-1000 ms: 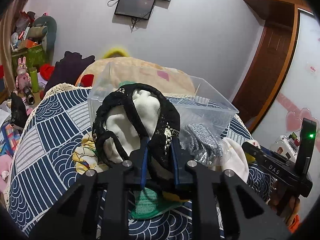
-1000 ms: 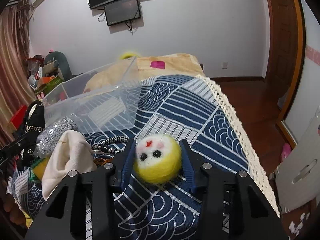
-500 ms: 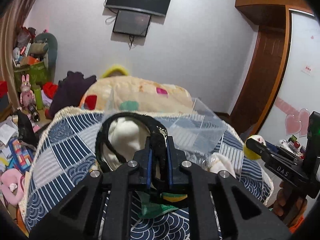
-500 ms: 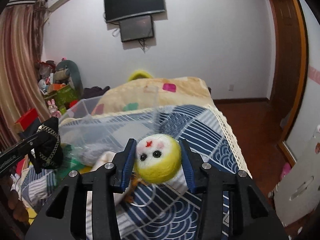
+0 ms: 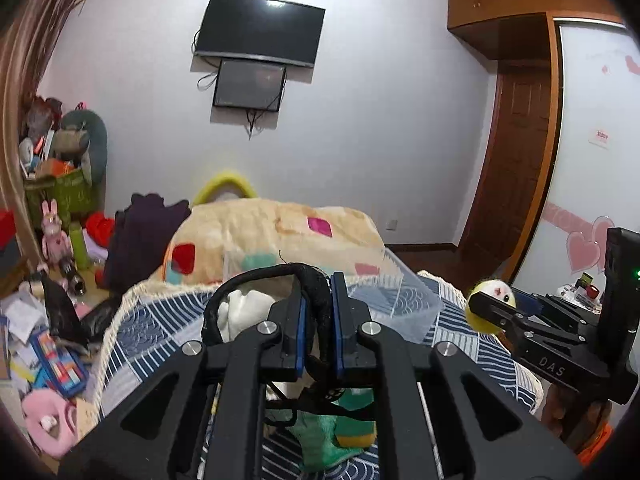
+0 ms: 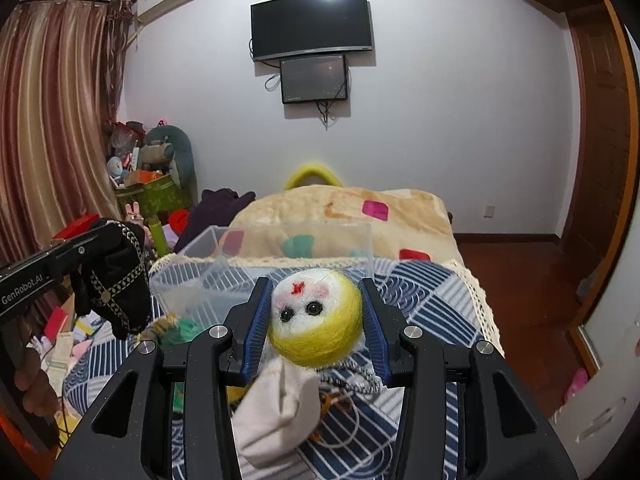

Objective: Organize soft objects
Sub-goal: 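Lower the bra into the clear box with the left gripper while the right drops the felt ball in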

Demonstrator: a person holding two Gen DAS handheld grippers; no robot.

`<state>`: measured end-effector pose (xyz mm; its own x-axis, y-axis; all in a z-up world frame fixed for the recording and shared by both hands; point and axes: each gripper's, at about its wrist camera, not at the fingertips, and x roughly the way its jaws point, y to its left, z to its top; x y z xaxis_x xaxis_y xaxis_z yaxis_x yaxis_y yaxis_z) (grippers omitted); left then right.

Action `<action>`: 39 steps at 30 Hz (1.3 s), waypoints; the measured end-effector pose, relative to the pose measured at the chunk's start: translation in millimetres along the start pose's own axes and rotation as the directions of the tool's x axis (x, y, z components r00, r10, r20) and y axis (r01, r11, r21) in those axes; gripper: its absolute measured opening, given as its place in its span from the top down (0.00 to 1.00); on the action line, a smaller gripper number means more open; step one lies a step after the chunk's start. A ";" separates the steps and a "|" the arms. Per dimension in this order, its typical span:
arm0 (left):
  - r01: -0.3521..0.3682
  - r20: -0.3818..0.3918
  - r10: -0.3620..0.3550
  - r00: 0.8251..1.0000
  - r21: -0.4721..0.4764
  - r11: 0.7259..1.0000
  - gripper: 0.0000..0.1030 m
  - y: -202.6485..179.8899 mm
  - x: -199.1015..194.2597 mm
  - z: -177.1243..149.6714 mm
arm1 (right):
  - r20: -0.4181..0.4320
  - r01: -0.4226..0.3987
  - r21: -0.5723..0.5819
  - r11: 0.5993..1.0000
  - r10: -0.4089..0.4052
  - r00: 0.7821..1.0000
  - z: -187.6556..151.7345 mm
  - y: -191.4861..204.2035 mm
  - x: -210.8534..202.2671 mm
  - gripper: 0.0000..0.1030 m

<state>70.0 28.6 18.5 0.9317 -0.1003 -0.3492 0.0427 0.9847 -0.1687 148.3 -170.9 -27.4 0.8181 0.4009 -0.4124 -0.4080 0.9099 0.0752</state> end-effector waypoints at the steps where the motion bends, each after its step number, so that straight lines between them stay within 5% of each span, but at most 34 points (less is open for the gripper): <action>1: 0.001 0.003 -0.001 1.000 0.007 1.000 0.90 -1.8 0.9 1.5 | 0.003 -0.002 -0.001 1.000 0.002 1.000 1.7 0.8 0.6 0.61; 12: 0.051 0.002 -0.051 0.999 0.061 0.997 0.90 -0.7 39.2 28.4 | 0.013 -0.025 -0.038 0.999 0.025 1.000 24.9 5.6 28.5 0.61; 20: 0.017 -0.017 -0.016 1.000 0.038 0.999 0.90 11.8 77.0 22.7 | -0.043 -0.031 -0.063 0.998 0.028 0.999 28.1 7.0 52.8 0.61; 39: -0.005 -0.244 0.003 0.970 -0.005 1.000 0.90 24.0 138.0 -11.6 | -0.266 -0.050 -0.123 0.991 0.015 0.964 17.0 9.5 112.2 0.61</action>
<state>195.4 36.8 -44.4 0.8156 -0.1285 -0.5642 0.0366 0.9845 -0.1713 243.1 -115.5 -57.6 0.6747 0.3721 -0.6375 -0.4948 0.8688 -0.0166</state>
